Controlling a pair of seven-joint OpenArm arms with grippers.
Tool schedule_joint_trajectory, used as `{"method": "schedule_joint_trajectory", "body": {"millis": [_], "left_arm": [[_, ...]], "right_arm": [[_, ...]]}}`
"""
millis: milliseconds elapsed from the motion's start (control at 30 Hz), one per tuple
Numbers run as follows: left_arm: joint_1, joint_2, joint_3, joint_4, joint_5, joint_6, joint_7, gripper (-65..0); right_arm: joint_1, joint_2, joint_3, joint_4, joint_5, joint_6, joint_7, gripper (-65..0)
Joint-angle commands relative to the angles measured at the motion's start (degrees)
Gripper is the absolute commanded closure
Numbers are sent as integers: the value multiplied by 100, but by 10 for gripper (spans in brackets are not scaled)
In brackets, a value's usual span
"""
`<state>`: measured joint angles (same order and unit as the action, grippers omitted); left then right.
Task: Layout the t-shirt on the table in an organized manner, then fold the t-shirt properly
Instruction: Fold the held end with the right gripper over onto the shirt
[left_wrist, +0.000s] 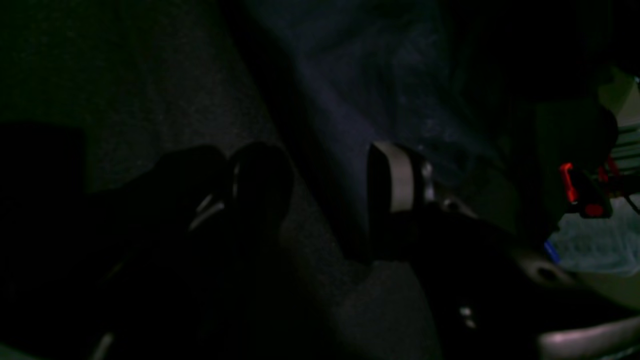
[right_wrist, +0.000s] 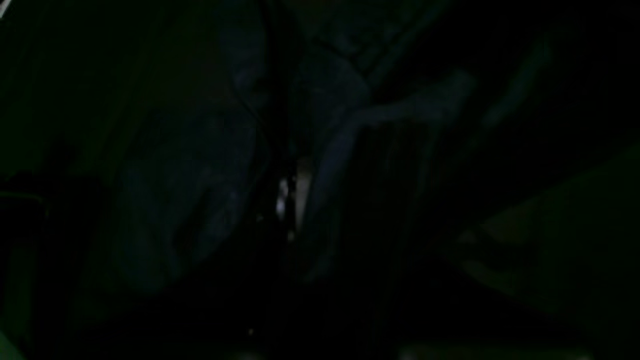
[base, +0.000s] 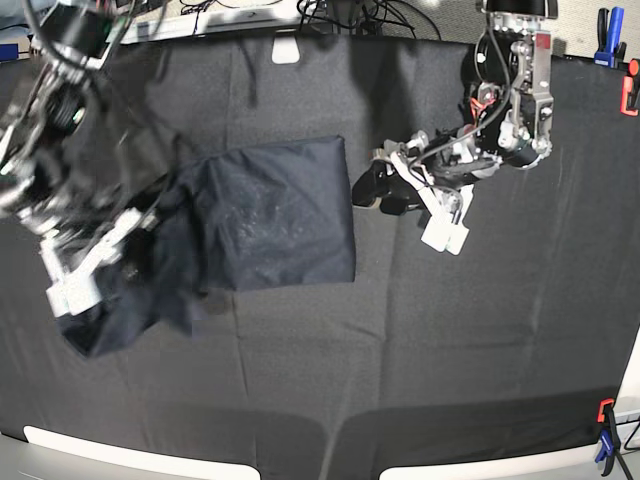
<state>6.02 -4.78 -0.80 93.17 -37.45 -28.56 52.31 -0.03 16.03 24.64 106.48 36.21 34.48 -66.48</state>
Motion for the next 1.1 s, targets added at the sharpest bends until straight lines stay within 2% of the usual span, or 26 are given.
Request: {"method": "schedule_joint_trajectory", "body": {"millis": [0,67,233,333,433,567,700,800,933,1067], "left_arm": [[-76,0,-11,105,-114,-20,-136,-292],[-76,0,-11,105,-98,-17,-129,-292],[-79,0,-11,107,-98,-20,286,-292],[-76,0,-11,107,-98,-13,380,-292],[-83,0,-11,146,-96,260,361,-292],[-79,-2,-11,367,-96,577,455,-292],[-79,-2,-13,728,-31,588,789,-292],[-79,-2,-11,1008,424,590,813,-292],[-79,0,-13,1259,964,636,909,-292],[-76,-2,-11,1300,1047,634,1191,-292]], "right_arm": [[2,63,-122,164,142,-46,131,0],[-133,63,-474,192,149,-59,133,0],[-188,63,-1528,192,151,-535,133,0],[-175,63,-2188,190,146,-629,133,0],[-177,13,-2789,190,35,-627,133,0],[-173,-354,-3204,190,-487,-671,227,0],[-173,-872,-3213,190,-905,-680,507,0],[-173,-1239,-3213,188,-1366,-844,629,0],[-173,-1644,-3211,188,-2052,-841,636,0],[-175,-1987,-3213,184,-2236,-841,695,0]]}}
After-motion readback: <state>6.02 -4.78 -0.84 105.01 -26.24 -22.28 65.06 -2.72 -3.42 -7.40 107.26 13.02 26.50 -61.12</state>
